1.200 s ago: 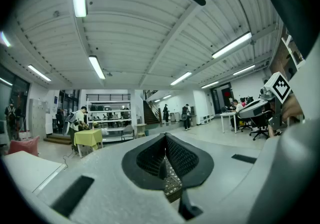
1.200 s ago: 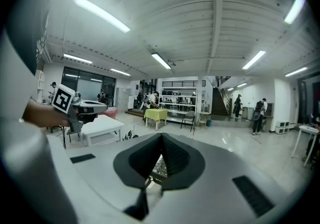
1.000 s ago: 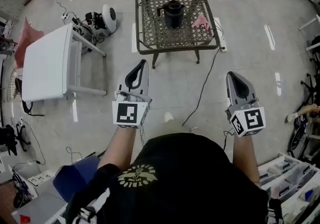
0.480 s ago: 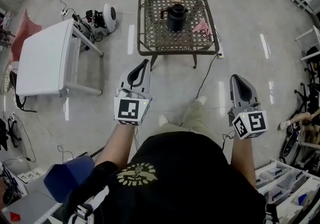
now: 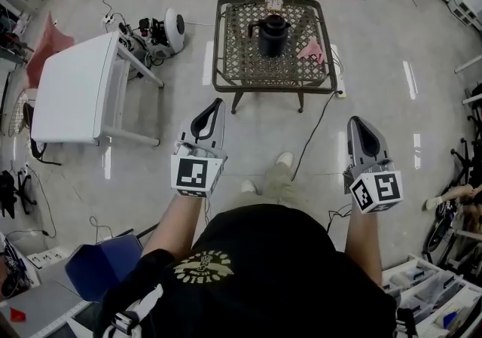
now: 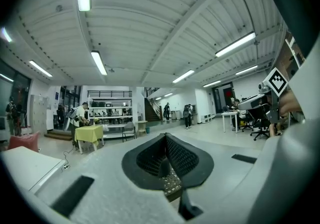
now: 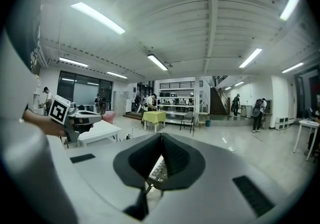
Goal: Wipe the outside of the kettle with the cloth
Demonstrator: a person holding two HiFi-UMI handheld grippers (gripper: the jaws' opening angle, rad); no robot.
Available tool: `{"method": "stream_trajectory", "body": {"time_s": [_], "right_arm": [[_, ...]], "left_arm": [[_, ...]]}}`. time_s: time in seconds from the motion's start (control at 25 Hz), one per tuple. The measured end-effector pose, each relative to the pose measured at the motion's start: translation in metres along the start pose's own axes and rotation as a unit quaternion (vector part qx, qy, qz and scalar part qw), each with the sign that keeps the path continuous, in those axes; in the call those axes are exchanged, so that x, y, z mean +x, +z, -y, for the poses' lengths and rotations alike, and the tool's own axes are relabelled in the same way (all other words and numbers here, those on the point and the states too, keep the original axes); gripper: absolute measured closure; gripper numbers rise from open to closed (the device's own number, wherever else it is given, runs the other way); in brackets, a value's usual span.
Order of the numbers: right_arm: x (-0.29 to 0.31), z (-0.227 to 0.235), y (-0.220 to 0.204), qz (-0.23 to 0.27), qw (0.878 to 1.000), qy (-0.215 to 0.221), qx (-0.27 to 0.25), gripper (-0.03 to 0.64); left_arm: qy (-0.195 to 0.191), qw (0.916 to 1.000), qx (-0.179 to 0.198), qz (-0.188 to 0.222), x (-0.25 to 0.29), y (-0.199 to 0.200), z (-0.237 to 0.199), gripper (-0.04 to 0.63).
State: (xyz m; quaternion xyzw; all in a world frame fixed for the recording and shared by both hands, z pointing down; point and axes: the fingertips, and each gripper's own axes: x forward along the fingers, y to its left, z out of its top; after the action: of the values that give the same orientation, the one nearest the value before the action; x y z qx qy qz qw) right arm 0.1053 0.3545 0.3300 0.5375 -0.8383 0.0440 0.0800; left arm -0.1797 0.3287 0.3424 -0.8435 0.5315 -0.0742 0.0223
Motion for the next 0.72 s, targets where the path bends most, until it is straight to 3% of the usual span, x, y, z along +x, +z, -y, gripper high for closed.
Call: {"method": "stream_trajectory", "body": {"time_s": [0.72], "right_arm": [[0.088,0.072,-0.017,-0.028,0.999,0.031,0.028,0.606]], "left_arm": [[0.002,0.9996,-0.011,-0.028,0.114,-0.006,-0.007,0.588]]}}
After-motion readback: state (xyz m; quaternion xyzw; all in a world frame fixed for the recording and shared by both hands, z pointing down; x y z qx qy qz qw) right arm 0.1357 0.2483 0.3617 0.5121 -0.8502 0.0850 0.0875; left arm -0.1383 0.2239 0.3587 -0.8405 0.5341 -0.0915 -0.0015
